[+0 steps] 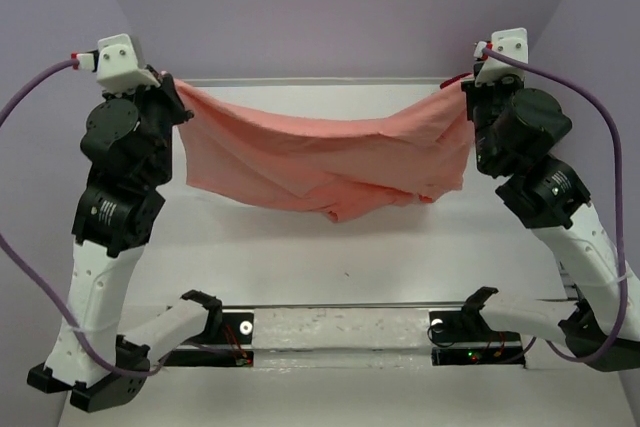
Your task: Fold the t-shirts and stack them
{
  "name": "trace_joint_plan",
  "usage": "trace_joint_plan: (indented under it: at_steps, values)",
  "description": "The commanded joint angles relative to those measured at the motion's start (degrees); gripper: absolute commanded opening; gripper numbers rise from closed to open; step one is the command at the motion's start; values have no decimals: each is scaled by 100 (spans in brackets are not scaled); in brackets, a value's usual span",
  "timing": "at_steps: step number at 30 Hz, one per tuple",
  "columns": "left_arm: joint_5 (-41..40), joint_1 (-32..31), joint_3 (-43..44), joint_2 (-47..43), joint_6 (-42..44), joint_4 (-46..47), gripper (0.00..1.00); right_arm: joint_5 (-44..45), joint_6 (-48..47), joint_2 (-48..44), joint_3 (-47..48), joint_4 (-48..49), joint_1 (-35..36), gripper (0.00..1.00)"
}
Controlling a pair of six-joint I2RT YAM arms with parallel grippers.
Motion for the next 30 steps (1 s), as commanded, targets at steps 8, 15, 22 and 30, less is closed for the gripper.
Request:
trace_joint_plan:
  at_steps: [8, 15, 22, 30]
  values:
    - [-401, -32, -31, -1373, 115, -661, 0, 2205, -2575, -1178, 9, 1751, 536, 0]
    - [-595, -32, 155, -1620, 168, -1031, 0, 2426, -3755, -1433, -219, 2896, 834, 0]
    - [-472, -32, -30, -1681, 54, -1198, 0, 2540, -3878, -1258, -351, 3027, 1063, 0]
    - [-305, 29, 146, -1717, -113, -1585, 0, 2768, -3966, -1029, -70, 2835, 1116, 0]
